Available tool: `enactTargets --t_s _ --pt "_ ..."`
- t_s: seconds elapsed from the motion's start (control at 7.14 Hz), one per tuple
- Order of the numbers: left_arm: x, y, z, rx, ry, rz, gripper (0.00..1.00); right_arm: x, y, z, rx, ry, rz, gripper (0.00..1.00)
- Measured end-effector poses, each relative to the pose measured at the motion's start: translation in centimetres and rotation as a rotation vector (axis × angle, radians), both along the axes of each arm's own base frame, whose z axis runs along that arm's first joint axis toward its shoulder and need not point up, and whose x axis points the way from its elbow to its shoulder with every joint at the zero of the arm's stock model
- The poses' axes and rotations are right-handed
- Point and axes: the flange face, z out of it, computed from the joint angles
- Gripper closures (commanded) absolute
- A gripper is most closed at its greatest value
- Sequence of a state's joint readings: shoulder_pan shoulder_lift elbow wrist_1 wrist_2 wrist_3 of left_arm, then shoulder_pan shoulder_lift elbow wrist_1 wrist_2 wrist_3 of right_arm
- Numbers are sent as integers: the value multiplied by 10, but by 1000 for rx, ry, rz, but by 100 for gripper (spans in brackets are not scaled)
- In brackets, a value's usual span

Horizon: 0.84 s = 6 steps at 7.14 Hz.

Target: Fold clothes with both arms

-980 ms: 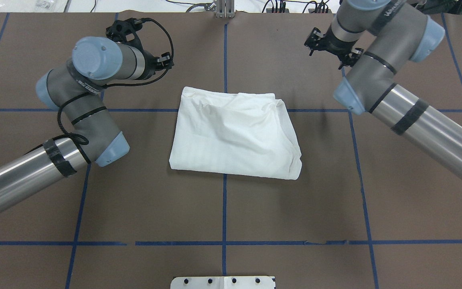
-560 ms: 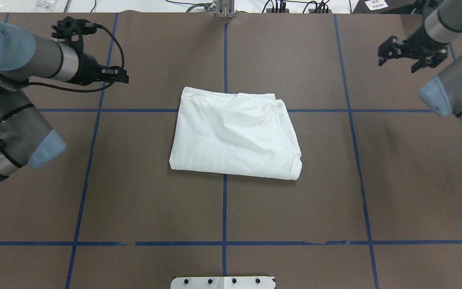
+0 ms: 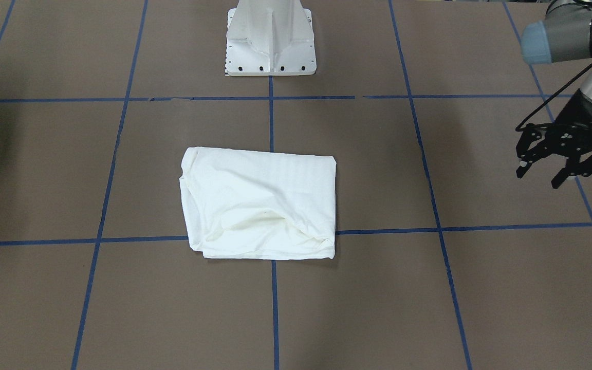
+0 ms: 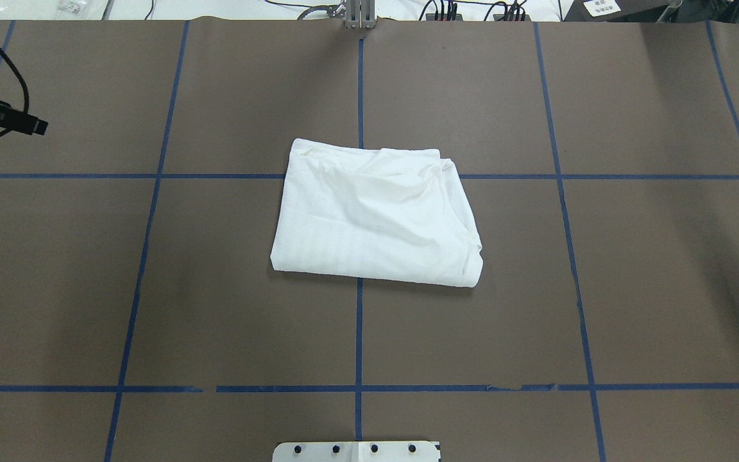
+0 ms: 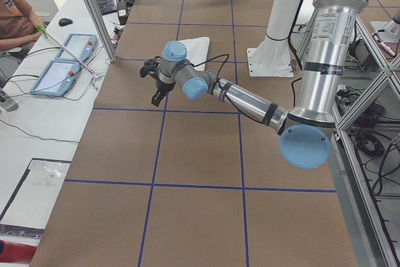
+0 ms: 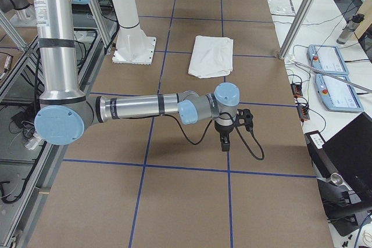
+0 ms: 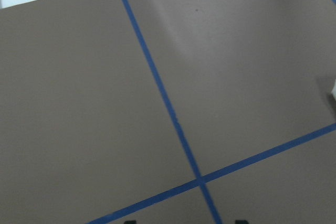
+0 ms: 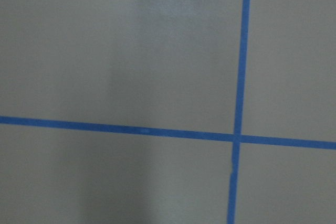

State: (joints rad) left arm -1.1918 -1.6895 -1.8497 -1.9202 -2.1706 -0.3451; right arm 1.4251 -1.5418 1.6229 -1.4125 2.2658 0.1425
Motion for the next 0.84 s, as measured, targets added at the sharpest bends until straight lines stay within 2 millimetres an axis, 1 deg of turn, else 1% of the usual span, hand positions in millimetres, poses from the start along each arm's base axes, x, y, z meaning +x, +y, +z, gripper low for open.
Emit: enactTargets --t_s 0.14,0.28,0.42,0.56,0.84 --pt "-38 5 23 -22 -19 37 1 19 8 16 22 34 -83 0" --pt "-71 15 47 -40 -26 45 1 29 12 24 27 54 -150 0" --pt "-95 28 69 -69 -28 33 1 33 14 28 19 60 -185 0" --pt "-108 39 86 -99 -24 26 1 34 16 30 13 56 -197 0" --pt "-132 47 106 -136 -15 -11 1 33 19 31 6 38 -195 0"
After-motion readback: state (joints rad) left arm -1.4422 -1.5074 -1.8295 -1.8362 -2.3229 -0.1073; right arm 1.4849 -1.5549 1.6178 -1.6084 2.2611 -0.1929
